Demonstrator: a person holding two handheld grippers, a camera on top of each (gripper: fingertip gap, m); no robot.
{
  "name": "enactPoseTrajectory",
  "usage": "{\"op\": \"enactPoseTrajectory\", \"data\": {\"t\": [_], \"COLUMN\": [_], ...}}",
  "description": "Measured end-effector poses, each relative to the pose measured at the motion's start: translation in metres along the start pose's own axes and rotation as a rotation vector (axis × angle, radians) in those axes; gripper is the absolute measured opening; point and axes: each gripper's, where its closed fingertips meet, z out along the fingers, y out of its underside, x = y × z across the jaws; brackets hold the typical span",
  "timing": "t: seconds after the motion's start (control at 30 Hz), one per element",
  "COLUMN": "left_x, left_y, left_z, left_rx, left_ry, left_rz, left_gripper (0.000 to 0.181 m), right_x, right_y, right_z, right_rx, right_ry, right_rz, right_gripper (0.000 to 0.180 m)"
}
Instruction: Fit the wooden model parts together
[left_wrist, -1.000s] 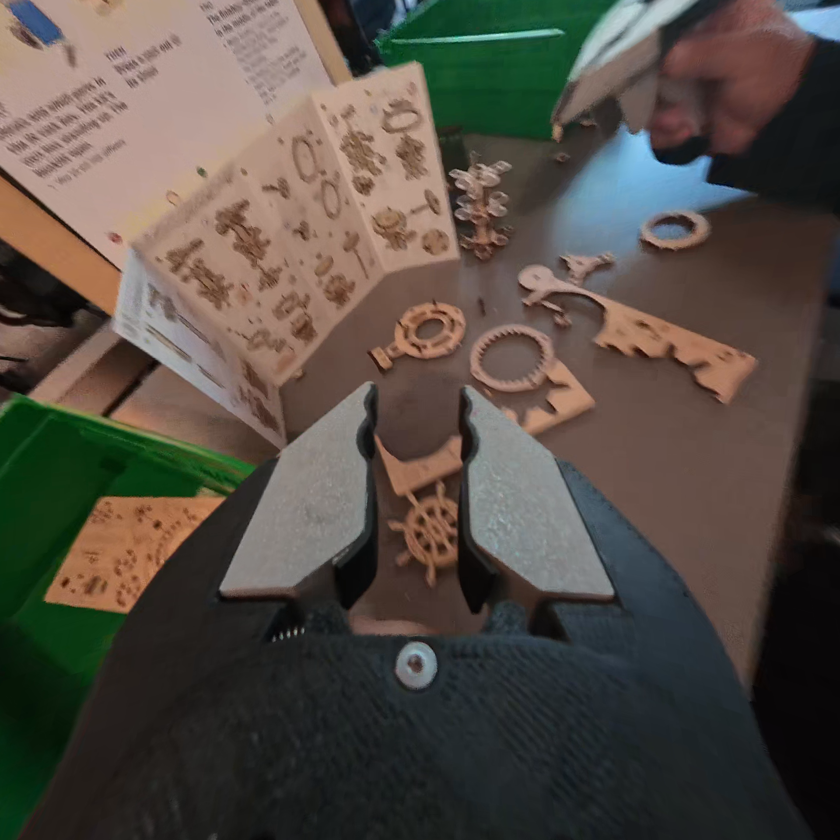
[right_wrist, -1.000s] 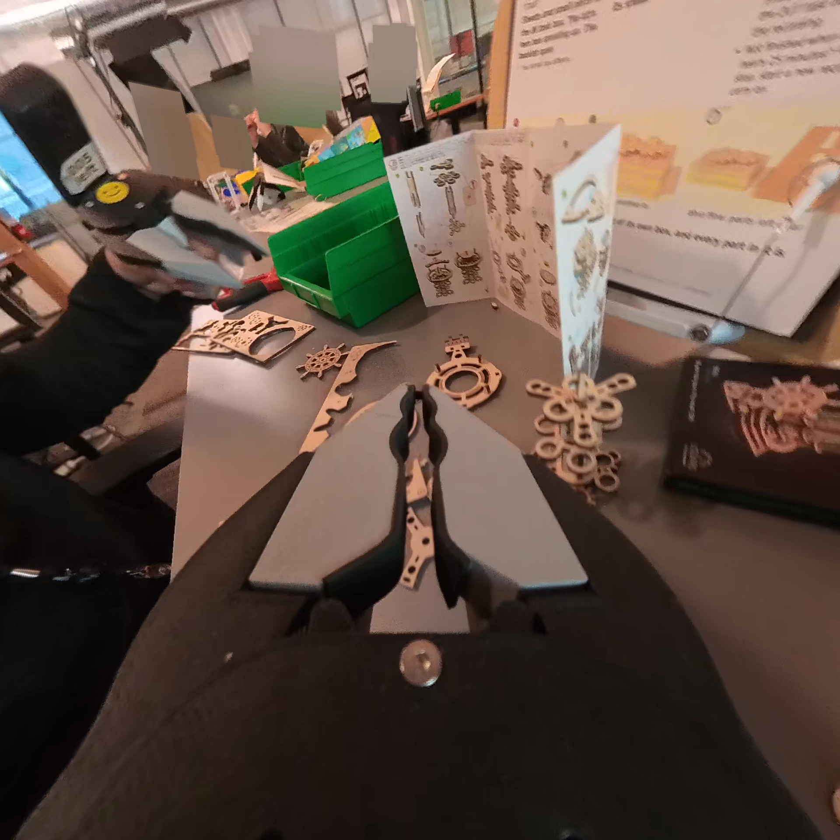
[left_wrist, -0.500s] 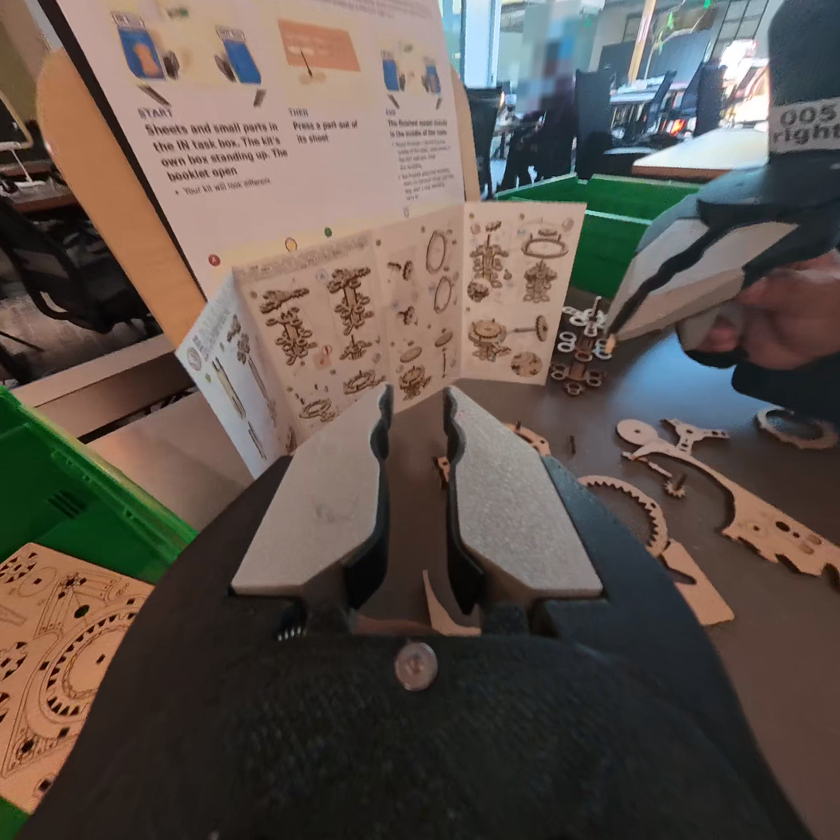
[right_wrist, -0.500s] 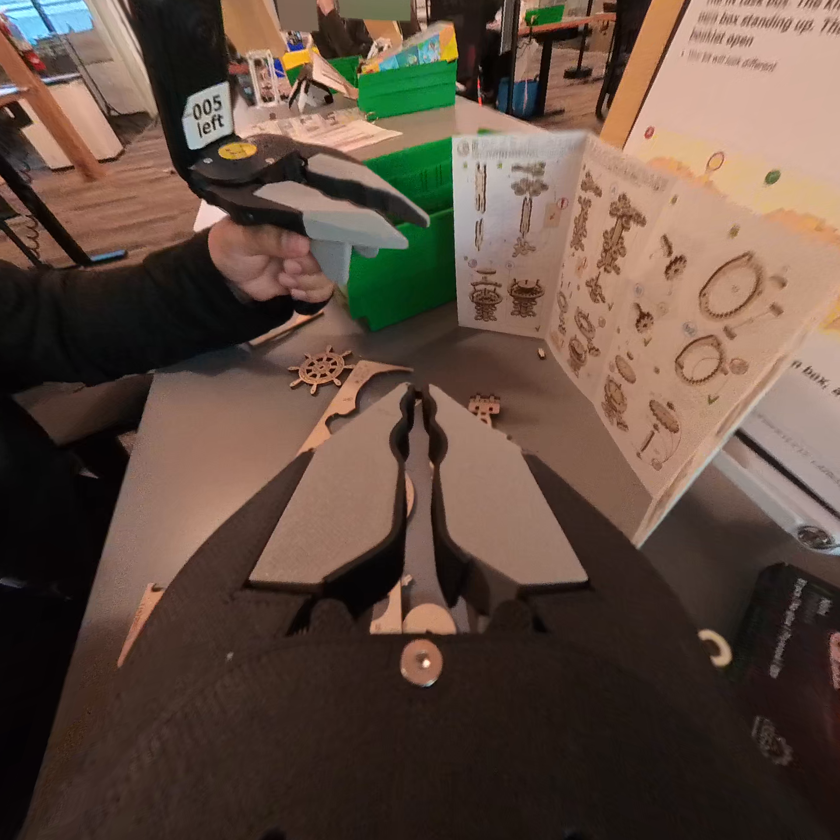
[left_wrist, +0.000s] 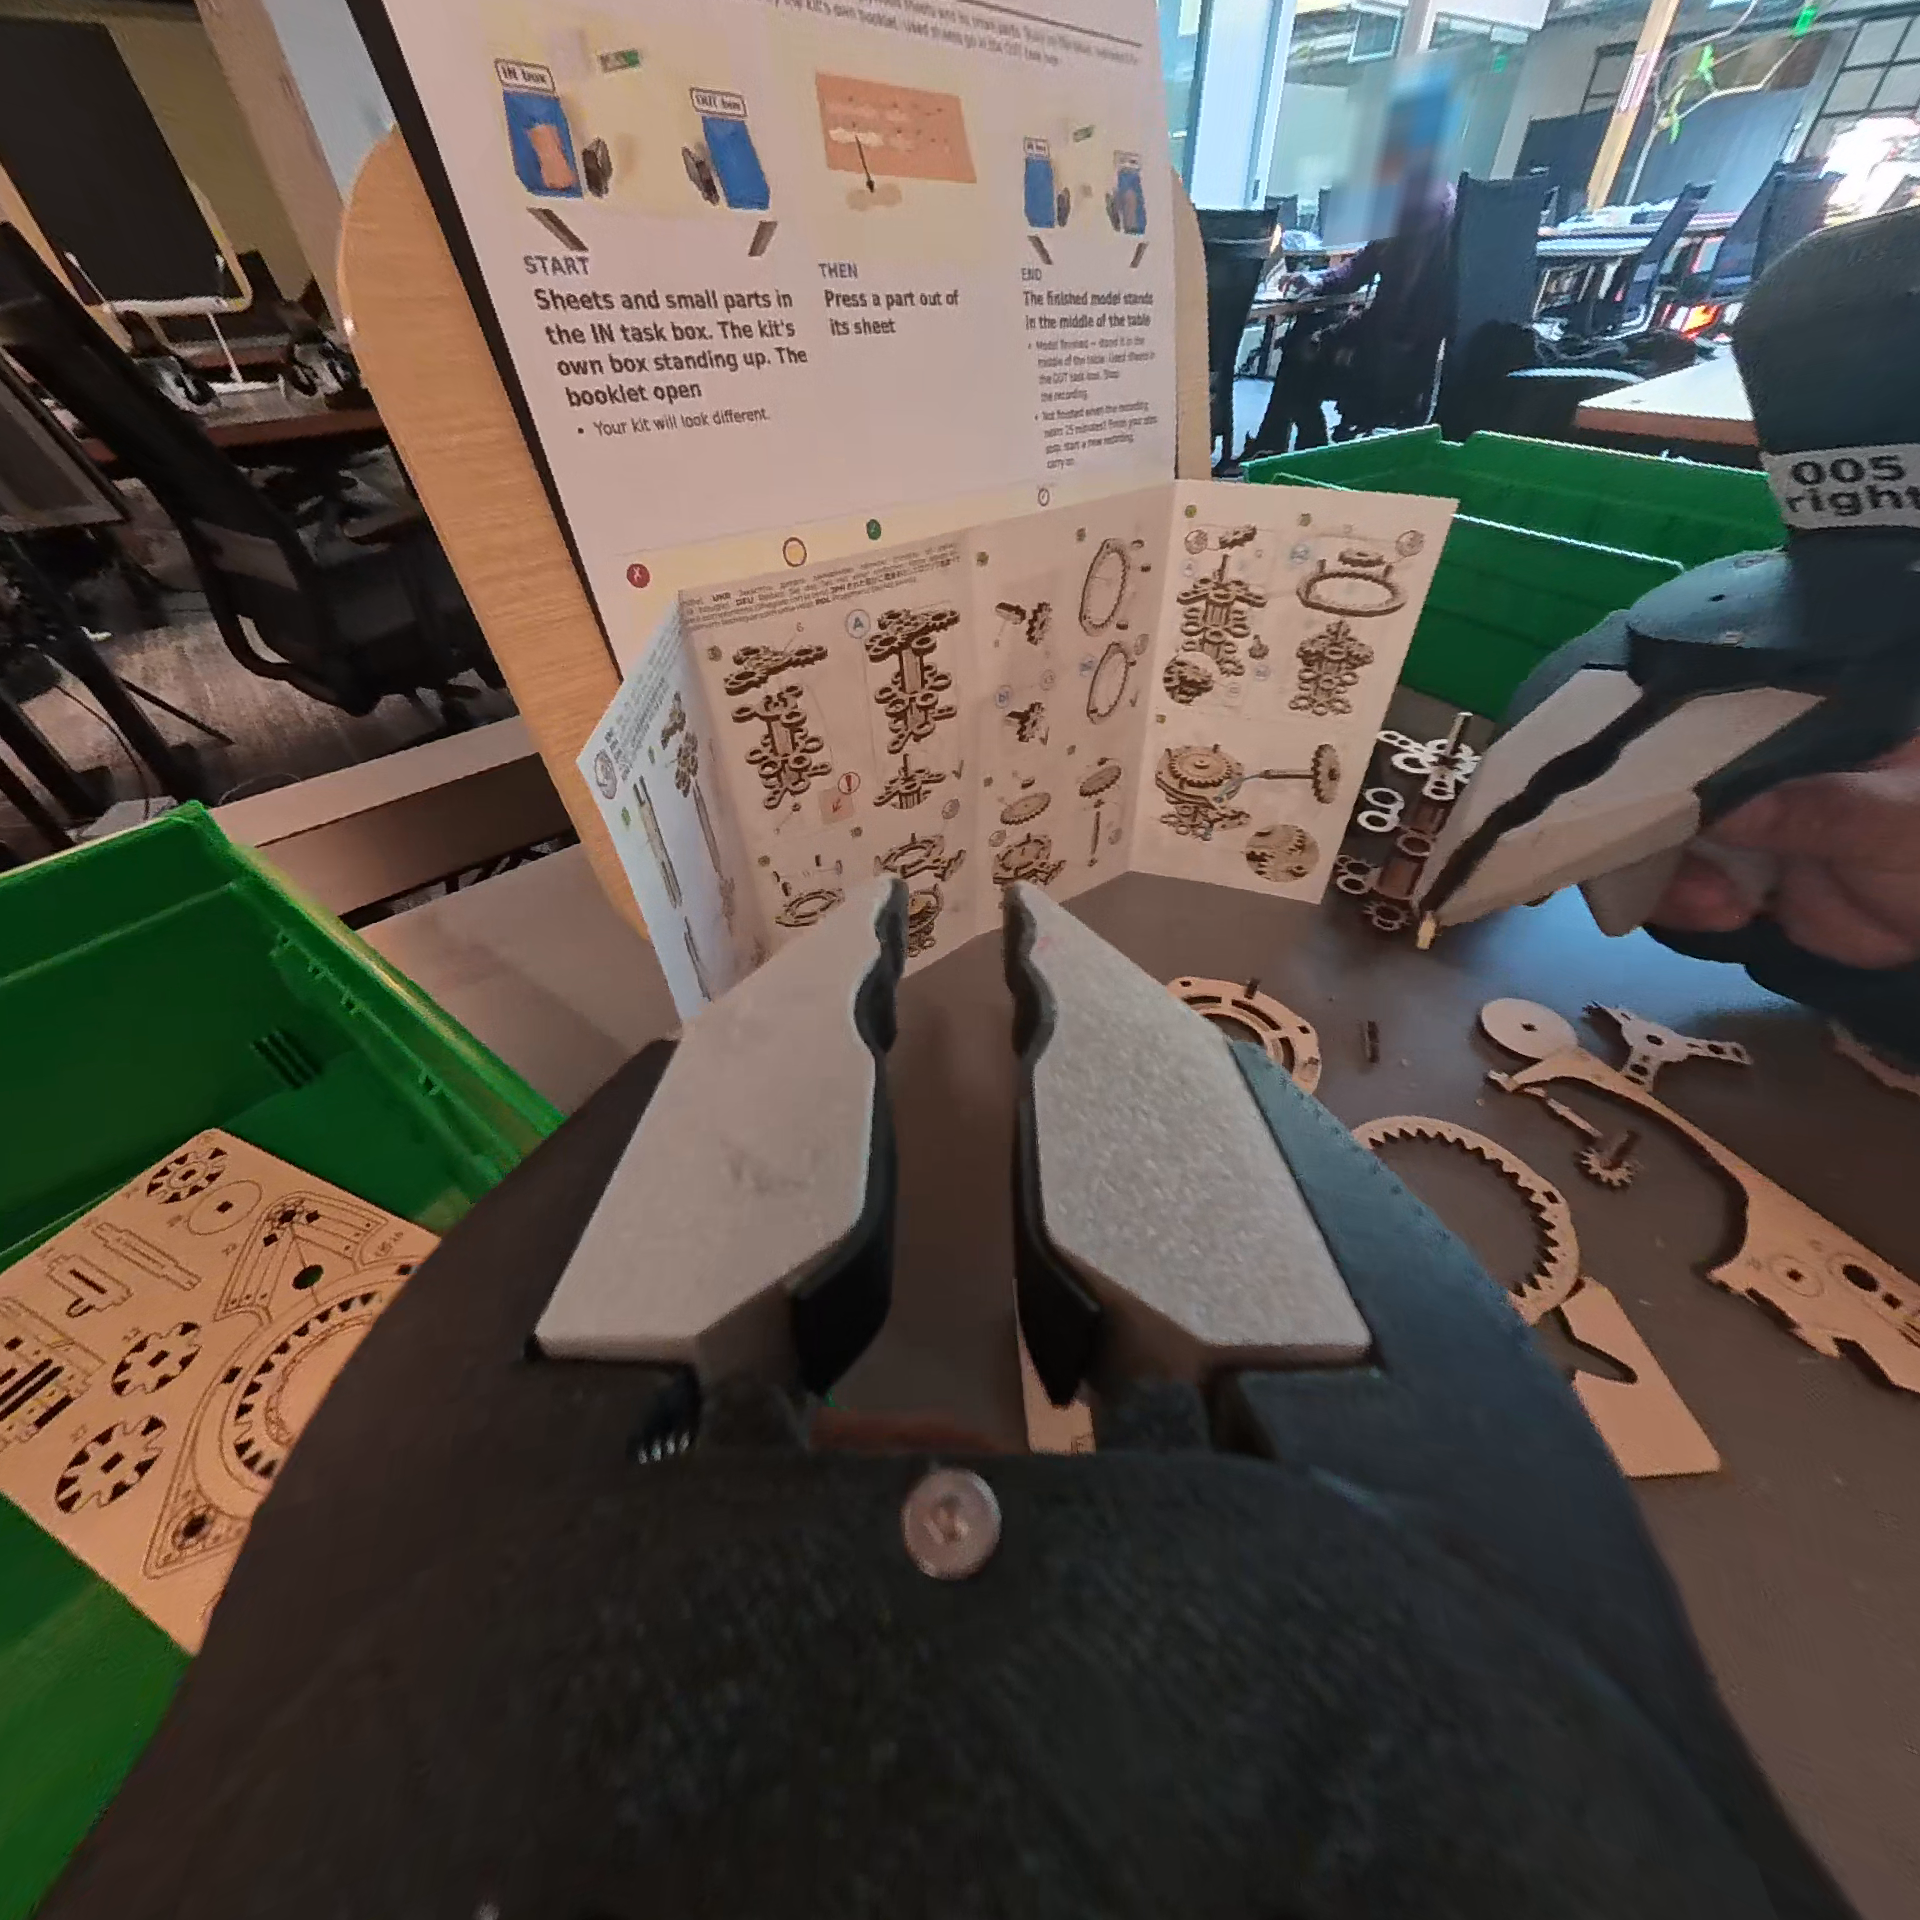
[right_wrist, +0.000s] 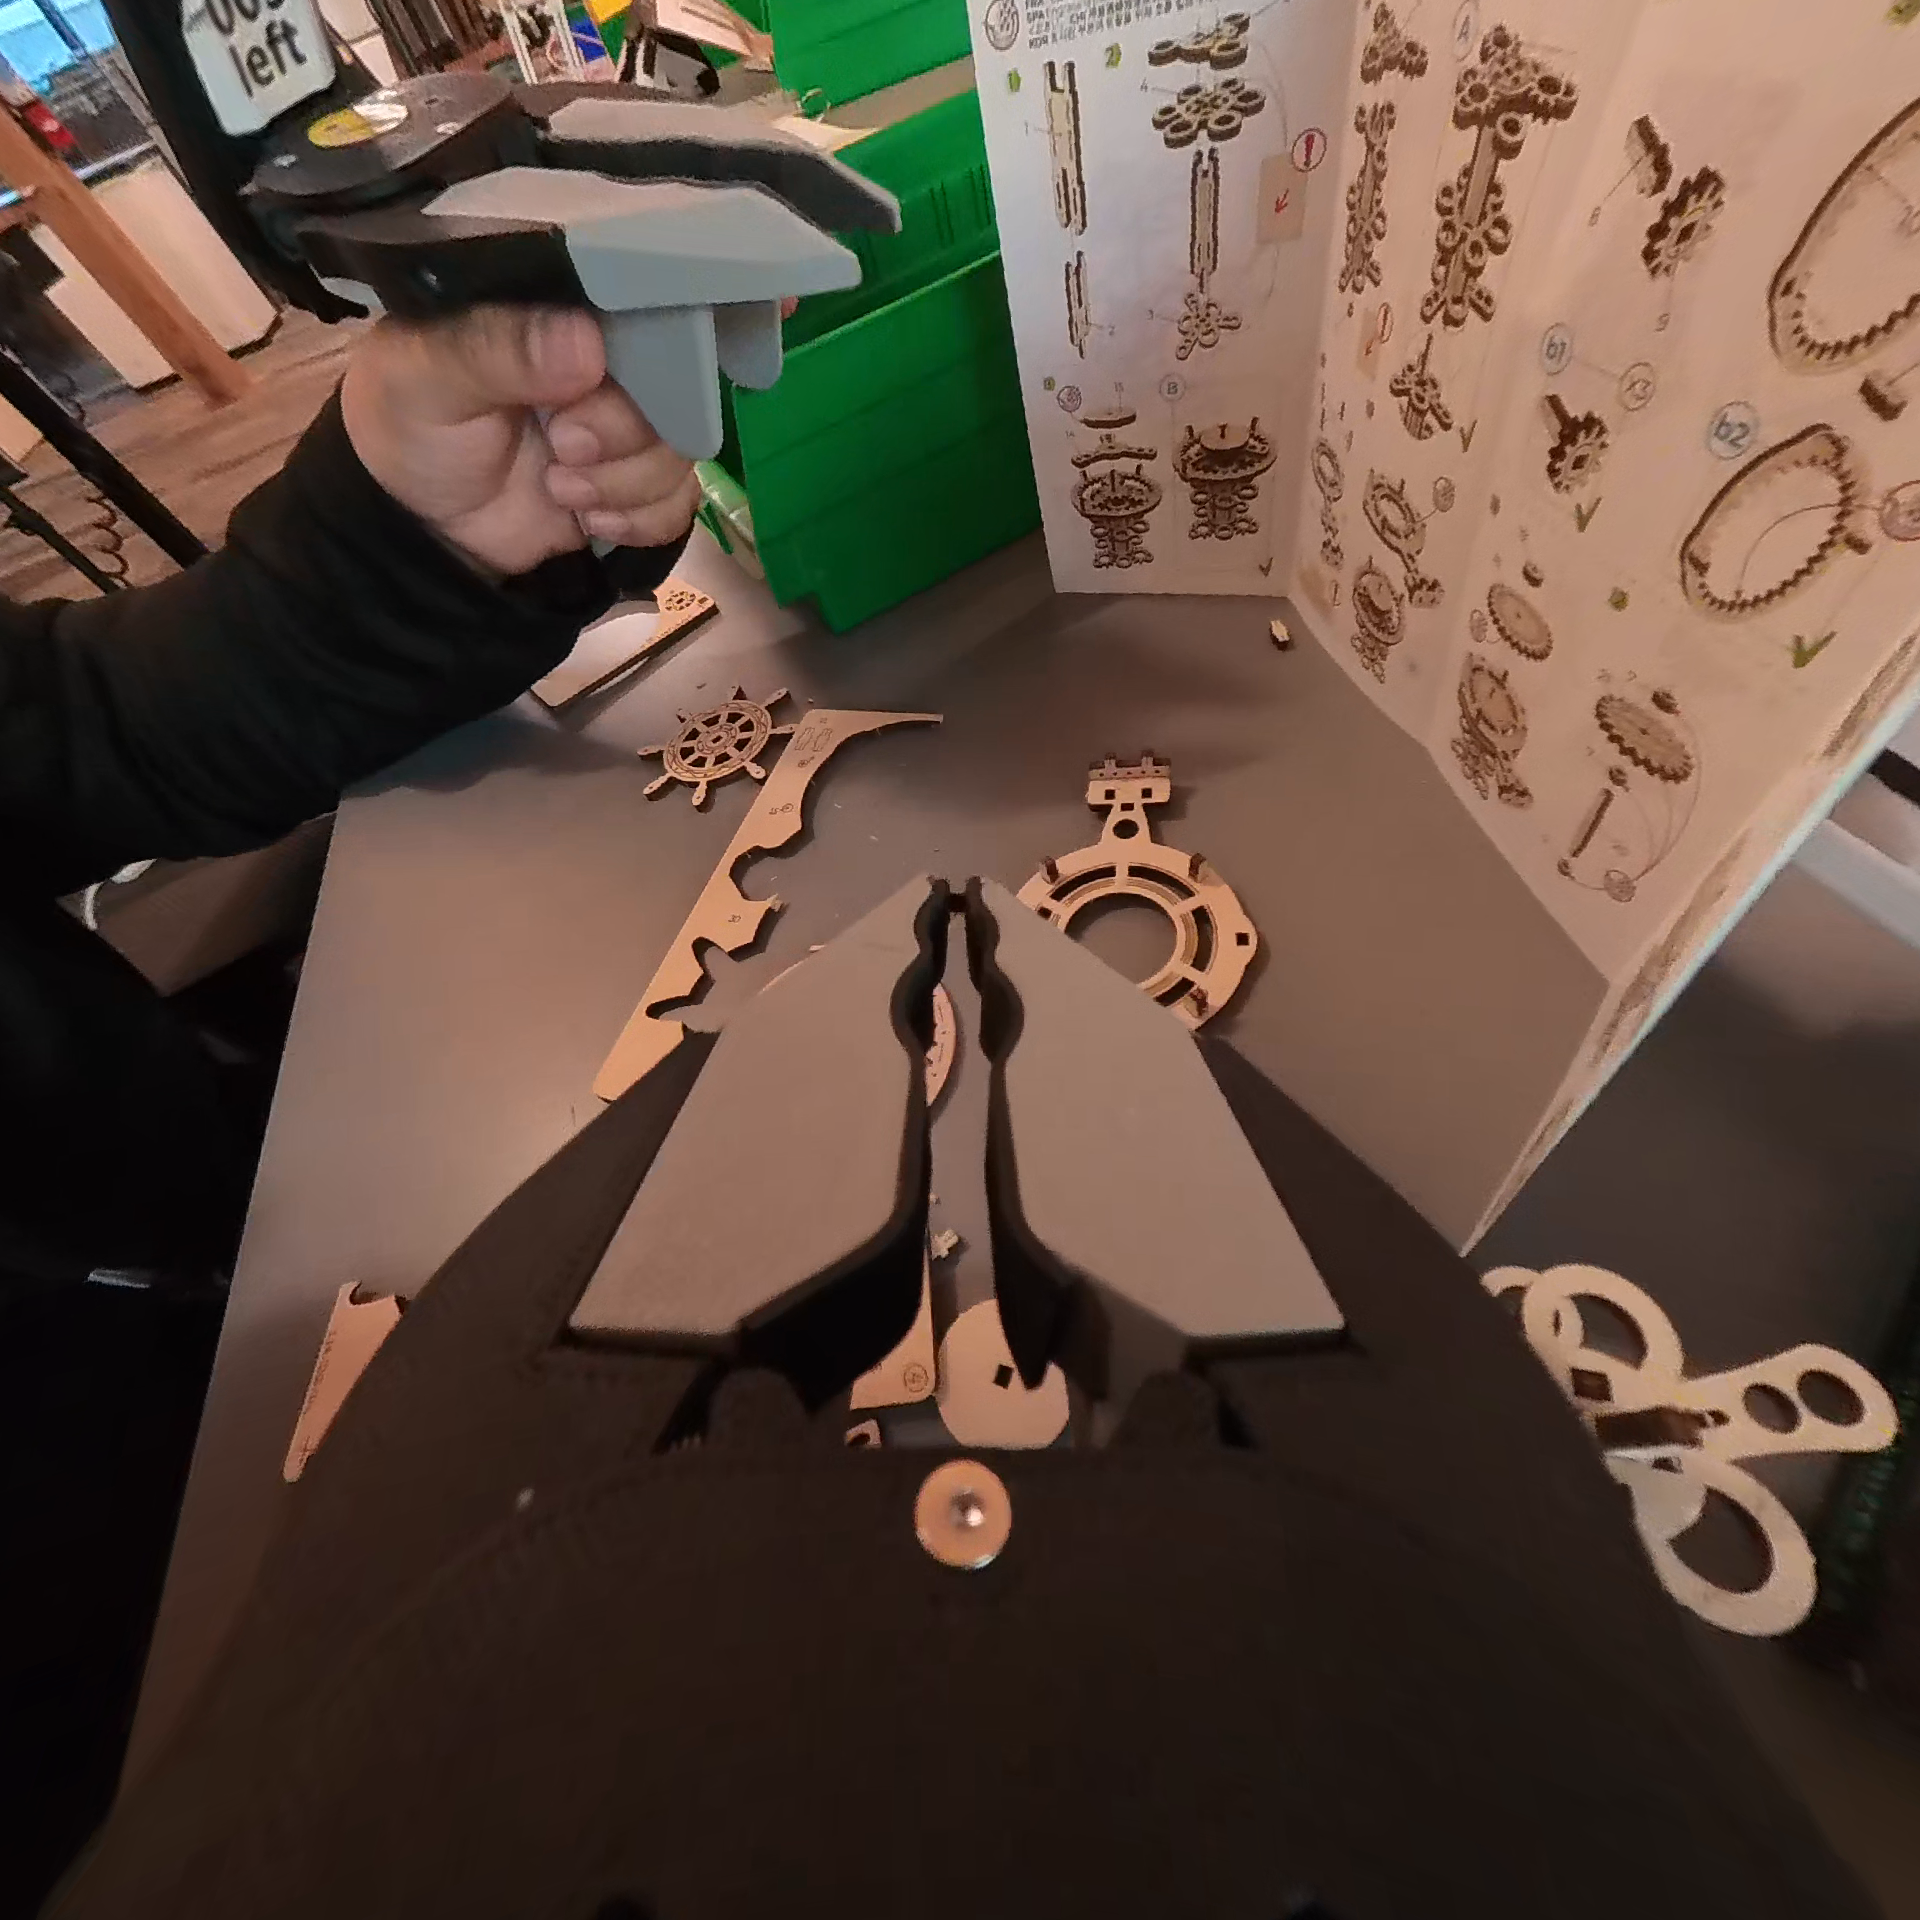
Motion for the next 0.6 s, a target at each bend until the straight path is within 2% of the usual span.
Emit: {"op": "enactPoseTrajectory", "data": {"t": [0.6], "left_x": [0.0074], "left_y": [0.0055], "left_z": [0.0039], "left_rx": [-0.026], "left_ry": [0.033], "left_rz": [0.005], "left_gripper": [0.015], "right_x": [0.0050], "right_y": [0.0028], "right_z": [-0.0008], "right_rx": [-0.010], "right_ry": [0.023], "right_rz": [0.000], "right_gripper": [0.000]}}
